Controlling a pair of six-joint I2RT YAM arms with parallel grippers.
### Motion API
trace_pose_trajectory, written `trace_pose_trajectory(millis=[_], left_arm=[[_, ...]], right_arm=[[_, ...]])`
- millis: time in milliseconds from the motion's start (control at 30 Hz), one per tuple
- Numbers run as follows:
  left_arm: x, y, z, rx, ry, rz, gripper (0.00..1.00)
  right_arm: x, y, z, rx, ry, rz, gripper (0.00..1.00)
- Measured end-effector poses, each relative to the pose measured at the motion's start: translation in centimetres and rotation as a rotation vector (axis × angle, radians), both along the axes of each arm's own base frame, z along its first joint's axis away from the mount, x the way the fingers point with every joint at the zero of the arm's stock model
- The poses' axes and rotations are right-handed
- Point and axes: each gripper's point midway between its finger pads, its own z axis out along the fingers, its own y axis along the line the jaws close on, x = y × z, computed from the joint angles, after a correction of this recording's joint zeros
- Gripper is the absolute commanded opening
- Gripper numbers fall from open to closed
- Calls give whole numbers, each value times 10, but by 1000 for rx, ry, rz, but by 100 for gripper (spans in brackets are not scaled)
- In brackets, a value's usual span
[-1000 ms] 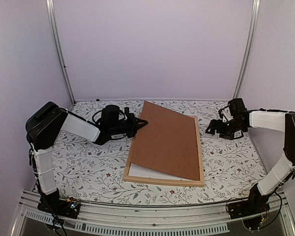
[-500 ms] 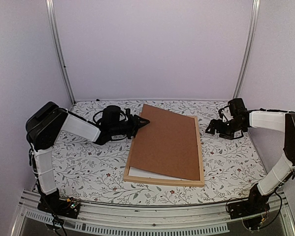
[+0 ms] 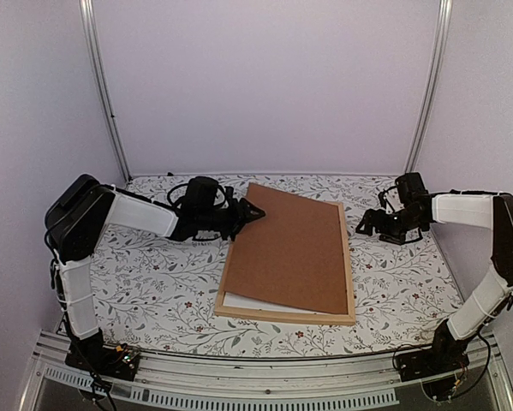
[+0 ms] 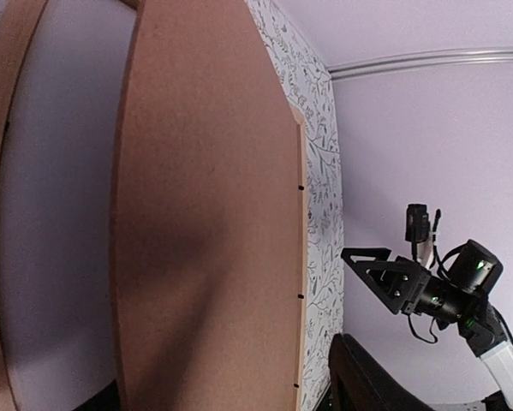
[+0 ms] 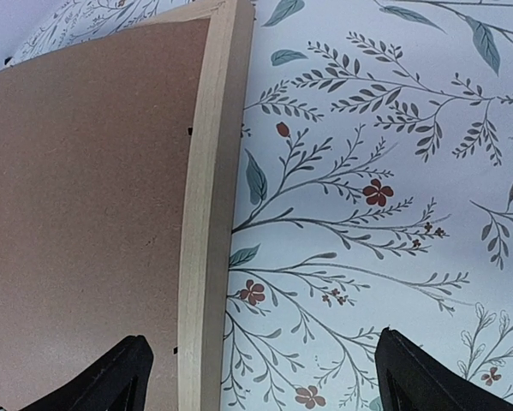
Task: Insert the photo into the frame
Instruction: Place the backboard on the mat board.
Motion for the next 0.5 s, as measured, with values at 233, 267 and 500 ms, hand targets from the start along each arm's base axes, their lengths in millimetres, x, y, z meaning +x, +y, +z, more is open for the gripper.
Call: trace_pose_trajectory(millis=[233, 267, 500], left_arm=[[-5, 5, -16, 87, 15, -16, 67], [-6, 6, -18, 97, 19, -18, 68], [-8, 8, -24, 164, 16, -35, 70]], right_arm=[[-1, 2, -5, 10, 12, 8, 94], [0, 3, -6, 12, 12, 9, 94], [0, 5, -10, 23, 13, 16, 94]])
